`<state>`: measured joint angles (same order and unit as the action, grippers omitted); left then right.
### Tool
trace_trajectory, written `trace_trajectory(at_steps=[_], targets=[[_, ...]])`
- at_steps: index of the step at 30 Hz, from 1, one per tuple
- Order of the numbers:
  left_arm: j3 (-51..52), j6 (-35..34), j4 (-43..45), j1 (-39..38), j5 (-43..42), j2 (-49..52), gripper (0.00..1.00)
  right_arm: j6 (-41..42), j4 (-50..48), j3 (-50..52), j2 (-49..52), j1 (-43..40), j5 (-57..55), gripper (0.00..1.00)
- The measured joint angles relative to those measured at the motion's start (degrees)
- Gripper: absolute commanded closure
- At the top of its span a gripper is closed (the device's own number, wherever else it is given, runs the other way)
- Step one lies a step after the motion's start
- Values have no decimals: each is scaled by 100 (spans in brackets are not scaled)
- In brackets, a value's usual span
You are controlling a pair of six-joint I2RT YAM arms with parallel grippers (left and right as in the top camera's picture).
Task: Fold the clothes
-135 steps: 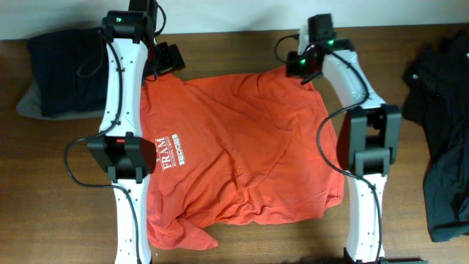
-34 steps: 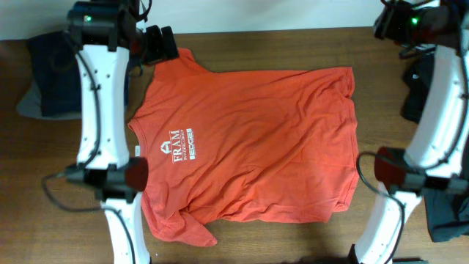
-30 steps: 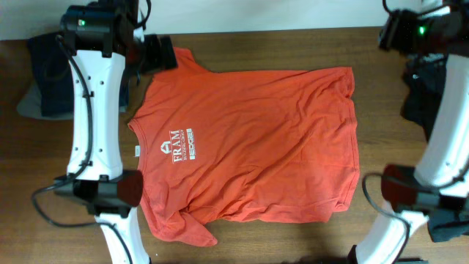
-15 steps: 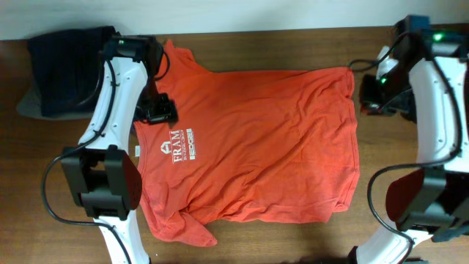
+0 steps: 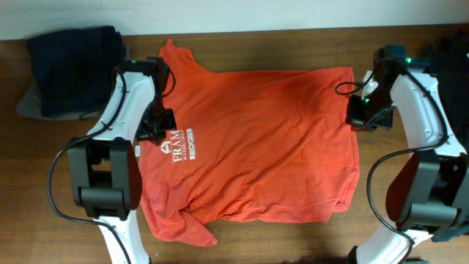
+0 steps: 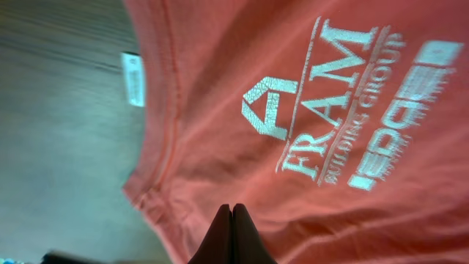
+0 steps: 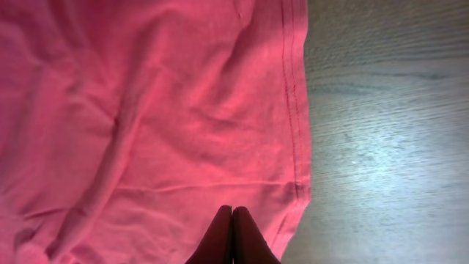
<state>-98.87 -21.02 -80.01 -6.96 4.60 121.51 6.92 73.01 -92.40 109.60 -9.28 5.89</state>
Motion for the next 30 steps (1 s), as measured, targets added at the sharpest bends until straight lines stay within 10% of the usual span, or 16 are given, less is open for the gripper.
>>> trace_trajectory(at_steps=[30], targets=[[1137,0,1239,479,-146,0,99,234,-1799,1375,302,0,-2,96]])
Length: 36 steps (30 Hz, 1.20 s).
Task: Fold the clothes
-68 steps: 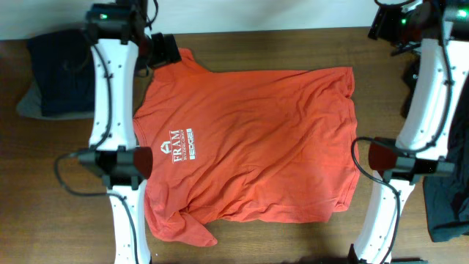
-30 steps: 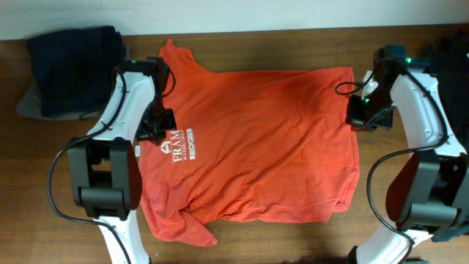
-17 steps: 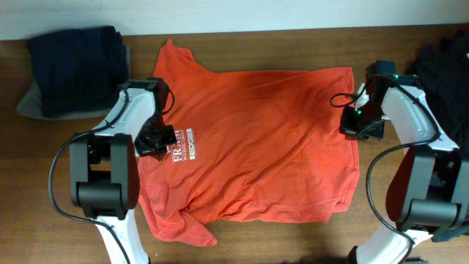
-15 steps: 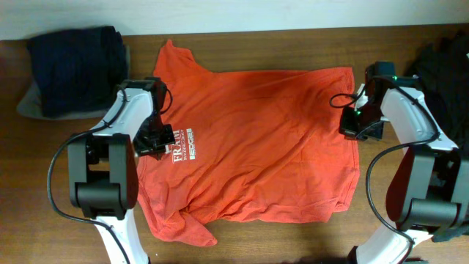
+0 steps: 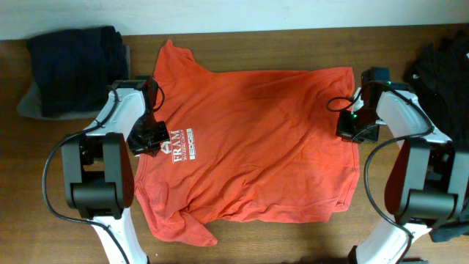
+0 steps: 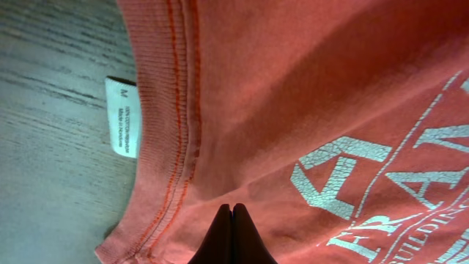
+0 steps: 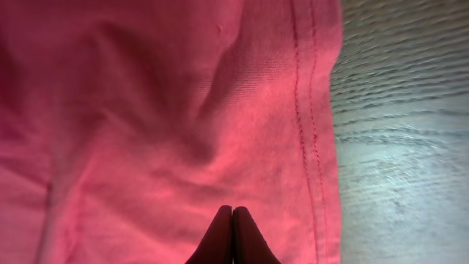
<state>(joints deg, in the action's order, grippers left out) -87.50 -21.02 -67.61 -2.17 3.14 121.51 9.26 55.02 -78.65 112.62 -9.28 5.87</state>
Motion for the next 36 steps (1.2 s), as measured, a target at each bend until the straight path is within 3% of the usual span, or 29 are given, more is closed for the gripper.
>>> trace_trajectory(at_steps=[36], targets=[[-24,0,216,0,4,199,99,2,-654,431,153,-376,-42,96]])
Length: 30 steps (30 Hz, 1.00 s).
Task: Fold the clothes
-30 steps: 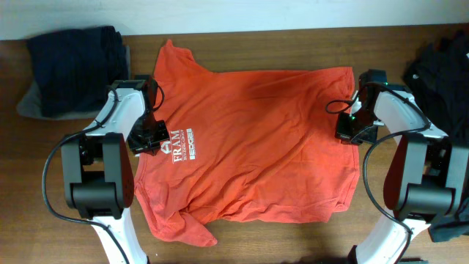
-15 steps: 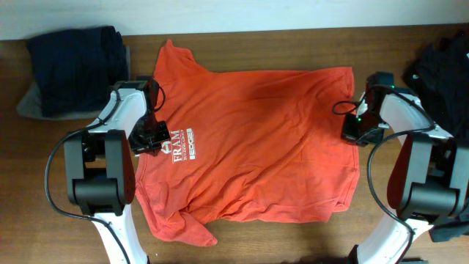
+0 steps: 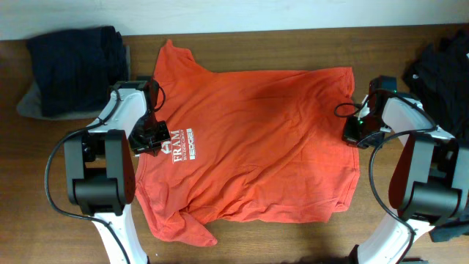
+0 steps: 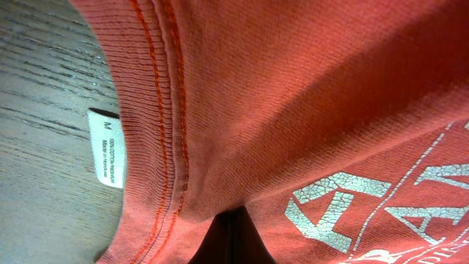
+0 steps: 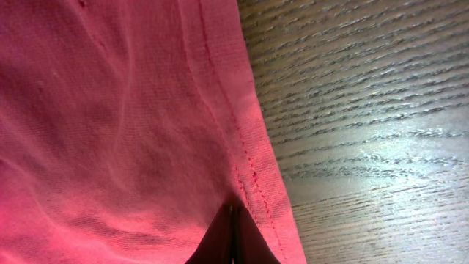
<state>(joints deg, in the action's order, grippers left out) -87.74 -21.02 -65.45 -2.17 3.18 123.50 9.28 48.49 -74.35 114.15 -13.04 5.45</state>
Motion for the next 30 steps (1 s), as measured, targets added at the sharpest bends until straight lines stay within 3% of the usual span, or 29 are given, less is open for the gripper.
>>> trace_trajectory(at_steps=[13,30], targets=[[0,2,15,50,-4,0,100,-2,-59,50,-31,0,-70,96],[-28,245,442,793,-122,-9,99,247,-98,52,-33,2,-219,96]])
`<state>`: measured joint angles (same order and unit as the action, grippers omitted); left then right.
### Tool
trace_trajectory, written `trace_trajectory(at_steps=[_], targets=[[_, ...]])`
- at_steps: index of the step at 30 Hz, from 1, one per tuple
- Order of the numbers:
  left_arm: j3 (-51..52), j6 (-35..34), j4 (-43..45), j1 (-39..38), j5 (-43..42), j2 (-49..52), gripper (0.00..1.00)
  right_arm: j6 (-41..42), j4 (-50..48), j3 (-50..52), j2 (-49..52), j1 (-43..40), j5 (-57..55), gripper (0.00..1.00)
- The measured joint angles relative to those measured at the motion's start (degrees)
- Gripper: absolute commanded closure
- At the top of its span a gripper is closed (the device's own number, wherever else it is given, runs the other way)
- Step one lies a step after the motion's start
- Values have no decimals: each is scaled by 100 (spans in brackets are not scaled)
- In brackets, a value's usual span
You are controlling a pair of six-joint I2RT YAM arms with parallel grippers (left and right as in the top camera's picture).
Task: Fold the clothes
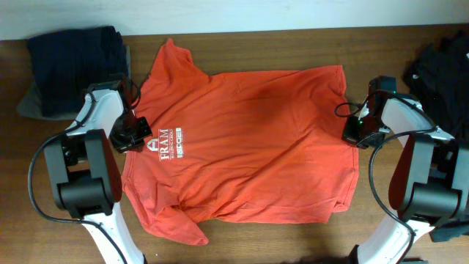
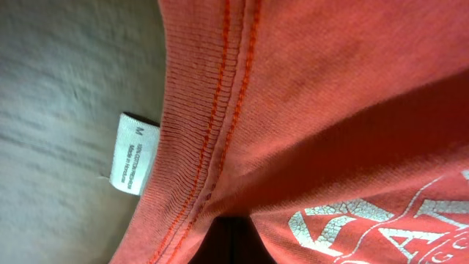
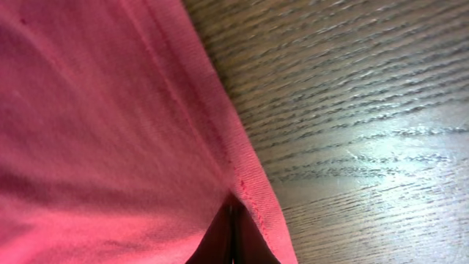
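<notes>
An orange T-shirt [image 1: 249,139] with a white logo [image 1: 167,144] lies spread on the wooden table [image 1: 293,44], neck to the left and hem to the right. My left gripper [image 1: 130,136] is shut on the ribbed collar [image 2: 212,125], next to the white size label [image 2: 132,165]; the fabric drapes over the dark fingertips [image 2: 233,246]. My right gripper [image 1: 354,133] is shut on the stitched hem [image 3: 238,172] at the shirt's right edge, fingertips [image 3: 233,238] pressed together with the cloth between them.
A pile of dark navy clothes [image 1: 73,70] sits at the back left, close to the left arm. Black clothing [image 1: 443,66] lies at the back right corner. Bare wood [image 3: 352,110] shows beside the hem.
The left gripper, shut on the collar, has moved left, and the neck end of the shirt has shifted left with it. The right gripper stays shut on the hem in about the same place.
Both grippers were shut above the shirt, left over the logo, right over the hem side. Then both were lower and closer to the edges. By a second ago they had pinched collar and hem. Now the collar side has been drawn left.
</notes>
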<state>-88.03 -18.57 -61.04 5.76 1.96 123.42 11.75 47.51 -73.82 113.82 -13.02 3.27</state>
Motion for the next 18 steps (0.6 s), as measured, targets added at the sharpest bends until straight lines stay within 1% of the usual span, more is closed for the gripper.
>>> trace_trajectory(at_steps=[7,10,18], targets=[[-7,173,247,22,4,-15,96,186,0,0,0,4,-61,96],[-9,208,369,24,26,-20,91,409,26,0,-4,4,-219,96],[-22,221,439,44,44,-20,89,737,160,2,-9,-212,-452,96]])
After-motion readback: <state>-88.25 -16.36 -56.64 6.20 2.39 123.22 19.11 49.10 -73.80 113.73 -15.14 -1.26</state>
